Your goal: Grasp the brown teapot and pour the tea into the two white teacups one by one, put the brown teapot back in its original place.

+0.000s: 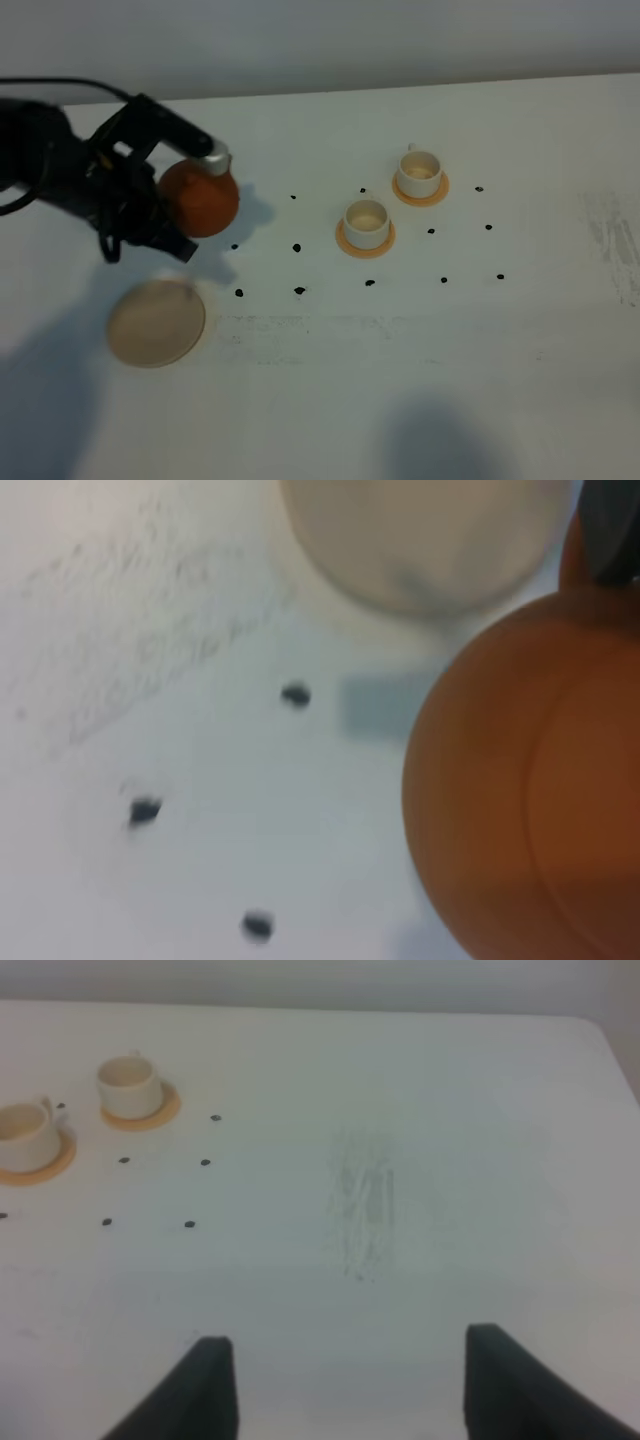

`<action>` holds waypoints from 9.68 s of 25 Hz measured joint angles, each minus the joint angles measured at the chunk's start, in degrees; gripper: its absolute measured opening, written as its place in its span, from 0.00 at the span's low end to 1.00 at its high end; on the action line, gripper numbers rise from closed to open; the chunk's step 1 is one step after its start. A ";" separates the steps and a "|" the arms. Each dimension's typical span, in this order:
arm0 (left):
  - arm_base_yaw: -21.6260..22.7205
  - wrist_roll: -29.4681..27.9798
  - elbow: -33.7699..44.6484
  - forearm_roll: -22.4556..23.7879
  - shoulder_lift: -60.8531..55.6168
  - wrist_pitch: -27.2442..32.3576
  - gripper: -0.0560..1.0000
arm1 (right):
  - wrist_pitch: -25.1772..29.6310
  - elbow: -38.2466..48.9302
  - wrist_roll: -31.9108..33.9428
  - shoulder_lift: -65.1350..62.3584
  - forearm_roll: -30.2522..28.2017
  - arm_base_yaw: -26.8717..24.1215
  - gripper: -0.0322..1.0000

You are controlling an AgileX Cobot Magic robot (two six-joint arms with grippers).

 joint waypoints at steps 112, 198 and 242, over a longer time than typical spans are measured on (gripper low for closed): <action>-14.34 35.08 -22.89 24.56 20.50 -0.14 0.17 | 0.00 0.00 0.02 0.00 0.00 0.00 0.50; -14.98 42.54 -23.66 34.99 20.82 -6.30 0.17 | -0.05 0.00 0.02 0.00 0.00 0.00 0.50; -14.98 43.83 -23.66 34.98 20.82 -6.78 0.17 | -0.05 0.00 -0.04 0.00 0.00 0.00 0.50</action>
